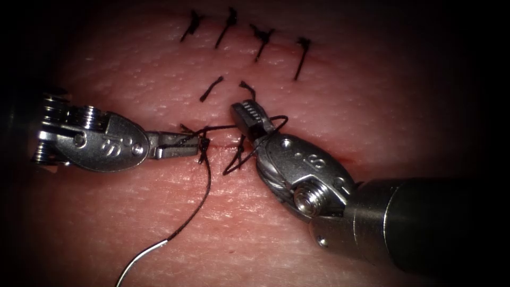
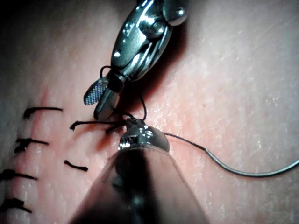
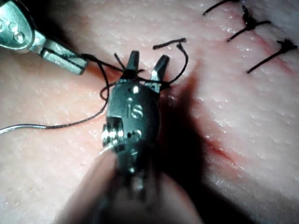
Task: Wound Closure
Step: With the right hand pickup the suture end.
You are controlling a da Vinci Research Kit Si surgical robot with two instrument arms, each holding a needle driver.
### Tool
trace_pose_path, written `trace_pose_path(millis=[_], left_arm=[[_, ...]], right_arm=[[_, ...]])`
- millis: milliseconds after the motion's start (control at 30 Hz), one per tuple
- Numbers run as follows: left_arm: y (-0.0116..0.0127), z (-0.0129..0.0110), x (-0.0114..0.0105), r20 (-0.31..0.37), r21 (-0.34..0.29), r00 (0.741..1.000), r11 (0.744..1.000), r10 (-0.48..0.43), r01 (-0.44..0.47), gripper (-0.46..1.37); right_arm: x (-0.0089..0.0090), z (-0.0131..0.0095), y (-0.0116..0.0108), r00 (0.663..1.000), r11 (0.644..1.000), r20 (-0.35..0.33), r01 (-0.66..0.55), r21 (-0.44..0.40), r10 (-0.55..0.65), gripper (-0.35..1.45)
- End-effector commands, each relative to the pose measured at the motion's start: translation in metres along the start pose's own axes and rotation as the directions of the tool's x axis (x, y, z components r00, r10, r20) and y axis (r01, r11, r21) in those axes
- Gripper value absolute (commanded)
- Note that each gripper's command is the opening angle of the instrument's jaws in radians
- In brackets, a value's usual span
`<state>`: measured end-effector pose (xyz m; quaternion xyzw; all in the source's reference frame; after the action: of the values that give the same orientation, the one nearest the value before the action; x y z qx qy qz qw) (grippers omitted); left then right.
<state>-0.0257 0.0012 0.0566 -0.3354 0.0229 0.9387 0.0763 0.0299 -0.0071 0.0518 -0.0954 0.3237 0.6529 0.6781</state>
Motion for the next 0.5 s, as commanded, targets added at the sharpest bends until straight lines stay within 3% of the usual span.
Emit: trace_pose_path(millis=[33,167,333,500], left_arm=[[0.0003,-0.0001,0.0002,0.001,-0.012,1.0,1.0,0.002,-0.002,-0.35],[0.0012,-0.0004,0.0007,0.001,-0.017,1.0,1.0,0.011,-0.011,-0.35],[0.0018,-0.0005,0.0012,-0.003,-0.021,1.0,1.0,0.014,-0.014,-0.35],[0.0018,-0.0007,0.0016,-0.011,-0.031,1.0,0.999,0.017,-0.018,-0.35]], right_arm=[[0.0,0.0001,0.0,1.0,1.0,0.002,-0.001,0.0,0.001,0.71],[-0.0001,0.0002,0.0001,1.0,1.0,0.014,-0.017,-0.004,0.018,0.84],[-0.0005,0.0006,0.0002,0.999,1.0,0.044,-0.017,-0.013,0.018,0.85],[-0.0014,0.0017,0.0008,0.997,1.0,0.075,-0.006,-0.027,0.008,1.02]])
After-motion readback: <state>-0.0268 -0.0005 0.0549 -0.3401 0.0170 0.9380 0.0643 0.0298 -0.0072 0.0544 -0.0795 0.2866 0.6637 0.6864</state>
